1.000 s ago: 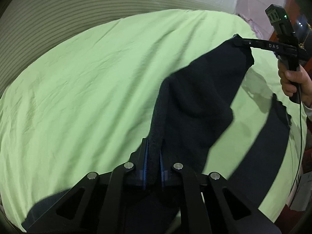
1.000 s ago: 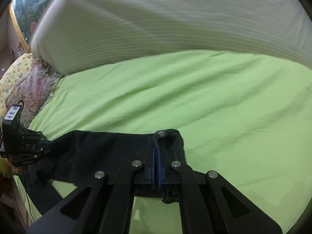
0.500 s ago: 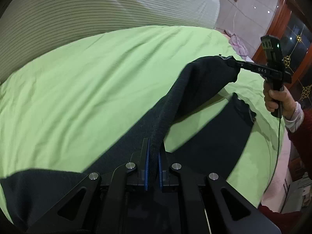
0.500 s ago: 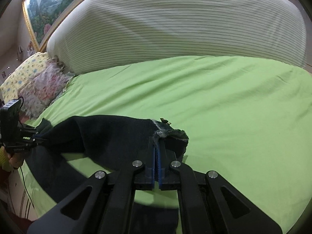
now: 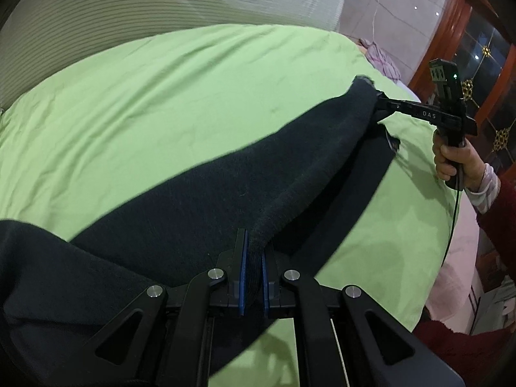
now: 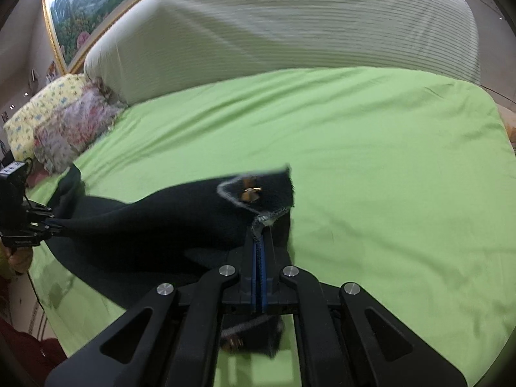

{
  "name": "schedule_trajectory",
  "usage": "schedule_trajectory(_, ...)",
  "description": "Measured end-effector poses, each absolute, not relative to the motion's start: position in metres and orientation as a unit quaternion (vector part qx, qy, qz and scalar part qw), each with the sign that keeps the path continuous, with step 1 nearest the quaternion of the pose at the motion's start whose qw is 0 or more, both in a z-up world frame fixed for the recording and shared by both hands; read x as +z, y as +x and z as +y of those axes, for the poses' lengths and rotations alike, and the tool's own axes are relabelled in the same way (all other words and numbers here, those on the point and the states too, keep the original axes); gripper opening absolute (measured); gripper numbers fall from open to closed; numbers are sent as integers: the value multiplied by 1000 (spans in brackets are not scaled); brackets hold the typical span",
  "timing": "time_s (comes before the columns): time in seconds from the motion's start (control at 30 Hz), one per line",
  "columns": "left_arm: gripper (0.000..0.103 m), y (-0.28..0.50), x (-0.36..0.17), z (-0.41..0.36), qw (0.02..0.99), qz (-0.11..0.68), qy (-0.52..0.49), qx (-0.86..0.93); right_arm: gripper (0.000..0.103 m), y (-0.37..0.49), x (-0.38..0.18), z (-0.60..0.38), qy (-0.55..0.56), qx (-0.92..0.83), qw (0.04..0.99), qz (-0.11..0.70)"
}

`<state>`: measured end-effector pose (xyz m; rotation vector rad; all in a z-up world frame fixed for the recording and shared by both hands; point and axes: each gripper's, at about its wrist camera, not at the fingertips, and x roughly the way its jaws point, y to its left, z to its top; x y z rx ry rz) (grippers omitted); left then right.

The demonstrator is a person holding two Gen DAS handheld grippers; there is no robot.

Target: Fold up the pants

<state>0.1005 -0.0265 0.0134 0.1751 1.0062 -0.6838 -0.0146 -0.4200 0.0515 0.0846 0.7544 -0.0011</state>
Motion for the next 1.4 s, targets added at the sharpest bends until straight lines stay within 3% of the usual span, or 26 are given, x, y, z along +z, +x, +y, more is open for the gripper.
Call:
schedule_trajectory(0.33,8,79,-13,-31,815,481,91,-311,3,-37,29,-417,51,-32,922,382)
schedule_trajectory(0.4,16,80,-16,-34,814,487,90,-303,5,-36,30,-415,46,-51,920,385)
schedule_trajectory(0.47,28,77,-16,-33,812,495,75,-300,16,-37,32,-414,42,-79,917,389)
schedule_trajectory(0.5,39,74,-15,-32,813,494,67,-301,29,-40,35,-414,46,-89,916,388)
schedule_trajectory(0.53,45,71,-13,-30,816,492,59,-297,50,-44,38,-414,49,-101,917,384)
schedule_trajectory(0.57,53,69,-10,-26,821,490,50,-290,57,-50,42,-413,48,-113,919,375)
schedule_trajectory(0.6,54,66,-6,-21,825,487,40,-284,64,-56,47,-411,46,-120,923,362)
schedule_trajectory(0.7,55,63,2,-7,833,487,4,-263,66,-74,62,-405,59,-136,934,324)
schedule_trajectory(0.87,65,70,14,26,852,487,-33,-190,66,-81,75,-382,118,-85,949,279)
schedule_trajectory(1.03,69,94,23,55,857,502,-35,-115,66,-48,59,-324,122,2,943,309)
schedule_trajectory(1.1,76,110,27,67,848,519,-50,-93,66,-32,51,-299,114,36,939,323)
schedule_trajectory(1.4,76,202,36,98,804,591,-62,-7,67,11,17,-177,81,176,907,374)
